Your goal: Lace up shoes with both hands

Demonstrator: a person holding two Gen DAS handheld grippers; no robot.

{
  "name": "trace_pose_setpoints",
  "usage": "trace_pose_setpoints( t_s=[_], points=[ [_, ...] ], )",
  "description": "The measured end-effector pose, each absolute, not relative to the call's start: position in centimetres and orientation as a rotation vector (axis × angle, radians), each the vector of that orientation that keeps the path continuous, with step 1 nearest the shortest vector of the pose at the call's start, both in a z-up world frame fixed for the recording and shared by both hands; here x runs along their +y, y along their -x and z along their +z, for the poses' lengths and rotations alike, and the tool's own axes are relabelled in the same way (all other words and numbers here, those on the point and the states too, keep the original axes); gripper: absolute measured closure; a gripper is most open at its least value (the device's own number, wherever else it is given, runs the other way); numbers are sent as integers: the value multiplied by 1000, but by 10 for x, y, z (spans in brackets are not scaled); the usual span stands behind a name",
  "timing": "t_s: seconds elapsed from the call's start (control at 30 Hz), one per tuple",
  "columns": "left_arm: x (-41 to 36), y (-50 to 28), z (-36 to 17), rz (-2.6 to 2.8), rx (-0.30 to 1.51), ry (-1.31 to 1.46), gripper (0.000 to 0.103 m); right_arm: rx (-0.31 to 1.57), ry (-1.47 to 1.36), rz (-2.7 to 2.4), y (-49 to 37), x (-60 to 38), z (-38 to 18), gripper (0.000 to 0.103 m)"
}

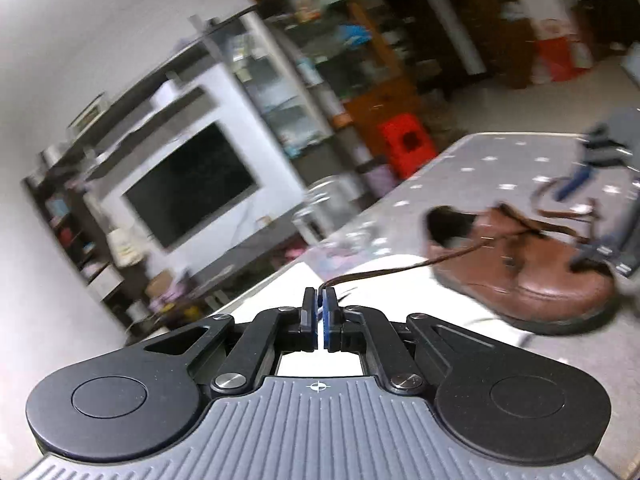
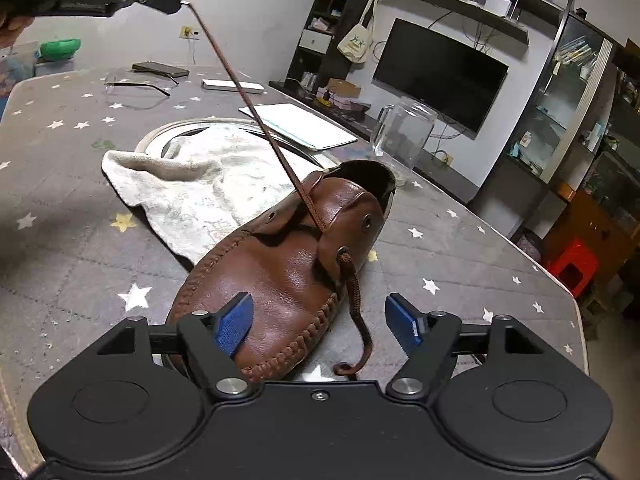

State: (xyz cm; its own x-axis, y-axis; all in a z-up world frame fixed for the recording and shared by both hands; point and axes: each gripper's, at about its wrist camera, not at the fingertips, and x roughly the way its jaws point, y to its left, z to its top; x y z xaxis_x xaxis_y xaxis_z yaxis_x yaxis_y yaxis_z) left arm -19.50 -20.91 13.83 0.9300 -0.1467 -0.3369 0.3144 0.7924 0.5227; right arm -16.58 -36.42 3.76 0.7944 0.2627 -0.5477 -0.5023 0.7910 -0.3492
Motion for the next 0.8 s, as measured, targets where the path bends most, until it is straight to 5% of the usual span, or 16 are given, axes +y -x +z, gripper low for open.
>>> trace_pose_setpoints(
  t_s=[0.37, 0.8],
  points=[
    [-245, 191, 124, -559, 324, -527, 100, 420, 450, 532, 174, -354, 60, 27],
    [-251, 194, 120, -639, 324, -544, 100, 353, 335, 732, 175, -327, 80, 69]
  ],
)
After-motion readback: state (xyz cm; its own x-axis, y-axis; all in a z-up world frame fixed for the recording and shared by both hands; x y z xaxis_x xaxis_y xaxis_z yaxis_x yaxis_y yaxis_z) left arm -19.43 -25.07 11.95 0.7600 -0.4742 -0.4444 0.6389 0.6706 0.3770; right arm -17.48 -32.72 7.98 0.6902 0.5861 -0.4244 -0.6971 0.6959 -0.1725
